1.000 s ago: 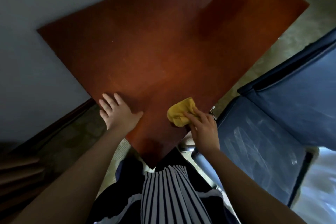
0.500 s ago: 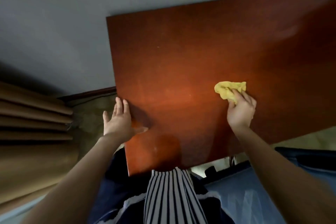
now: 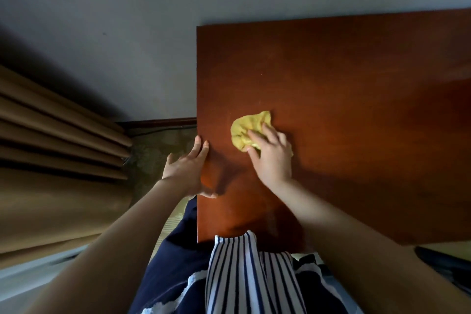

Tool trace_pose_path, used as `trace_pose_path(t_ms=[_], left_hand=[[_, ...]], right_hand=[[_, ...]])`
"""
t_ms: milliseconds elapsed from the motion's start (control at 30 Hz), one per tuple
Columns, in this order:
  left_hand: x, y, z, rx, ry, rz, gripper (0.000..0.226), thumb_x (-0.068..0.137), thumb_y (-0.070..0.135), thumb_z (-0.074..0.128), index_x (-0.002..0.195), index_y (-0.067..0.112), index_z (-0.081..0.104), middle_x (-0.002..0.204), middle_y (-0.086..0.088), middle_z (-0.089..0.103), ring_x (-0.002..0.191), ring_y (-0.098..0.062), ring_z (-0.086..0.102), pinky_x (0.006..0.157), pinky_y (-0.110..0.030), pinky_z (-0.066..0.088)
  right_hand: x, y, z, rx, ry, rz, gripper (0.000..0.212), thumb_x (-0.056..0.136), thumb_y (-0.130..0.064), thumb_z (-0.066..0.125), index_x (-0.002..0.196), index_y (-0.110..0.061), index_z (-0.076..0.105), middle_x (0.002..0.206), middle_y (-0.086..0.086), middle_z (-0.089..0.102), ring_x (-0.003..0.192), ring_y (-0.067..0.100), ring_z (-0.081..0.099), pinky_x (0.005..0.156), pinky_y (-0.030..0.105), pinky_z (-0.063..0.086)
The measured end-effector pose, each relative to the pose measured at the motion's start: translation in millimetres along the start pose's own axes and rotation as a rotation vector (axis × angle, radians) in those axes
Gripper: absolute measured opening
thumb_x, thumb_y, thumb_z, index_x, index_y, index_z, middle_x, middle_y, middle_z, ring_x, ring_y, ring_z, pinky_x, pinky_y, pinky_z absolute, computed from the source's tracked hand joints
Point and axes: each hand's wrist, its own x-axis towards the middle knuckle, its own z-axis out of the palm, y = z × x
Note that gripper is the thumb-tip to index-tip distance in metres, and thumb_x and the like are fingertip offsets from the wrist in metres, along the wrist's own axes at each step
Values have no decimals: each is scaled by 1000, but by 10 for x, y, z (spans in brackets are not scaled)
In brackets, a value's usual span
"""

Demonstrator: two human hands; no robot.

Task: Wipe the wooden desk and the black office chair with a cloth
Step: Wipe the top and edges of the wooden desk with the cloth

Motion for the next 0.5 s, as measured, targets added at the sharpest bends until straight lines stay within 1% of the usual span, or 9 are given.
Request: trace_pose_path(t_ms=[67,100,233,333,400,500], left_hand=[[-10,15,-36,47,-16,2,133,61,68,72,149,20,-16,156,-2,-22,139,-20,31,116,-48,17],[-16,30,-55,77,-24,-1,133,62,67,71,149,19,-17,156,-4,-22,140,-20,30,116,-47,17],[-3,88,-167,177,-56,-16,130,65,67,69,149,15,-15,158,-8,-15,143,-21,21,117,-47,12],[3,117,-222,248,-59,-3,126,68,67,67,150,9,-10,158,-14,-8,145,-22,14,118,-43,6],[8,121,-243,293,-43,20,123,70,66,66,149,5,-6,157,-18,-1,146,-24,10,118,-42,4],[-11,98,-256,308,-39,44,120,73,63,66,149,4,-5,157,-19,1,146,-26,6,118,-42,2]], right_hand=[[-176,-87,61,21,0,-81,35,77,-27,73,112,-26,70,127,2,60,108,29,56,85,40,44],[-260,-102,75,30,0,-107,35,76,-26,74,110,-26,71,125,1,62,108,28,57,86,41,44],[-483,-15,51,41,5,-210,31,72,-27,76,103,-26,73,120,-2,65,109,24,59,86,41,46],[-625,207,-38,41,-42,-320,33,74,-27,74,107,-25,72,123,-2,64,113,23,58,87,42,46],[-701,394,-124,33,-57,-335,34,74,-27,75,108,-24,72,123,-1,64,115,23,57,90,42,46],[-724,650,-268,19,-21,-274,36,73,-22,78,109,-22,72,121,2,65,112,28,58,89,42,46]])
